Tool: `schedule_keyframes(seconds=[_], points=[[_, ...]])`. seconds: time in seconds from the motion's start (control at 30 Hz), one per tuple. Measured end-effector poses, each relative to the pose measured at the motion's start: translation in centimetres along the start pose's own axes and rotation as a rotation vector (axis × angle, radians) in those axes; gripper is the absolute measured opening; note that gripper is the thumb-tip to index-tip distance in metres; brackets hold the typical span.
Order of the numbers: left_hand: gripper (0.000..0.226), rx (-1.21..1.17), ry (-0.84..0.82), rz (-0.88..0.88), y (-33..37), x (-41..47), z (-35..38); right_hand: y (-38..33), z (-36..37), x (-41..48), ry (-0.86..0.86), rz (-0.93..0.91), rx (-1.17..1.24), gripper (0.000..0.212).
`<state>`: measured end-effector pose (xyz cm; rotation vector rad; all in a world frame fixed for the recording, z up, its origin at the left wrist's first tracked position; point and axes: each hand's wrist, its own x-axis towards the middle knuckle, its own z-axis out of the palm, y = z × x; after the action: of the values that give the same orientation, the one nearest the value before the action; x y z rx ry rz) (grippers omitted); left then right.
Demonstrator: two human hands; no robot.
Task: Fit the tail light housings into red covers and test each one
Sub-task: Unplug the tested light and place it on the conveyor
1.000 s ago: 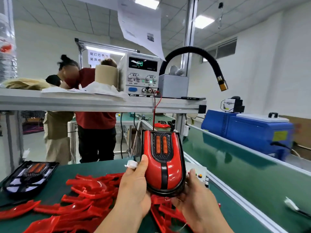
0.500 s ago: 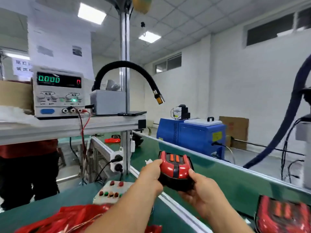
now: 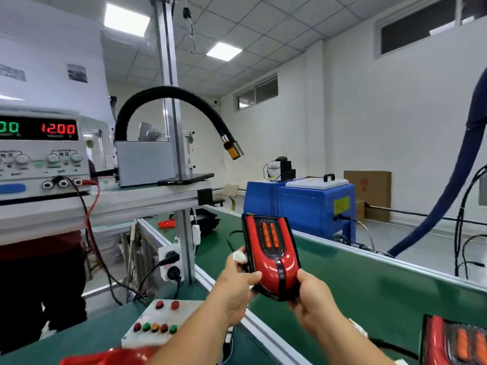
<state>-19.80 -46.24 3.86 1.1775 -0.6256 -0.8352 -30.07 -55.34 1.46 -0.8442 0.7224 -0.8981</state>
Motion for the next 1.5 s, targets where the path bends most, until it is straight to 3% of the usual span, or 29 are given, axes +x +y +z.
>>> schedule_keyframes(seconds=[0.13, 0.23, 0.33, 0.43, 0.63, 0.8, 0.93, 1.2, 1.5], points=[[0.061, -0.039, 0.062, 0.088, -1.1, 1.0, -0.5, 0.8, 0.7, 1.9, -0.008, 0.049, 0.031, 0.028], [0.047, -0.021, 0.128, 0.105, -1.2, 1.6, -0.6, 0.6, 1.5, 2.9, 0.027, 0.135, 0.013, 0.026], [0.019, -0.114, 0.202, 0.008, -0.4, 2.2, -1.0, -0.1, 2.6, 3.6, 0.042, 0.204, -0.102, 0.017], [0.007, -0.202, 0.195, -0.156, 0.6, 2.4, -1.6, -0.8, 3.3, 3.8, 0.051, 0.163, -0.221, 0.014], [0.020, -0.165, 0.161, -0.195, 1.1, 3.1, -1.9, -1.6, 2.8, 3.6, 0.045, 0.008, -0.327, 0.020], [0.030, -0.193, 0.227, -0.074, 0.6, 4.4, -1.4, -0.3, 2.3, 3.7, -0.118, -0.212, -0.392, 0.034], [0.030, -0.185, 0.220, -0.044, 0.1, 4.4, -1.5, 0.6, 1.5, 3.4, -0.159, -0.215, -0.322, 0.035], [0.028, -0.072, 0.073, -0.061, 0.2, 1.5, 1.5, -0.6, -1.6, -2.1, -0.029, -0.301, -0.292, 0.032], [0.020, 0.008, -0.226, -0.142, -2.1, -4.8, 12.5, -4.5, -11.7, -12.3, 0.303, -0.448, -0.223, 0.029]])
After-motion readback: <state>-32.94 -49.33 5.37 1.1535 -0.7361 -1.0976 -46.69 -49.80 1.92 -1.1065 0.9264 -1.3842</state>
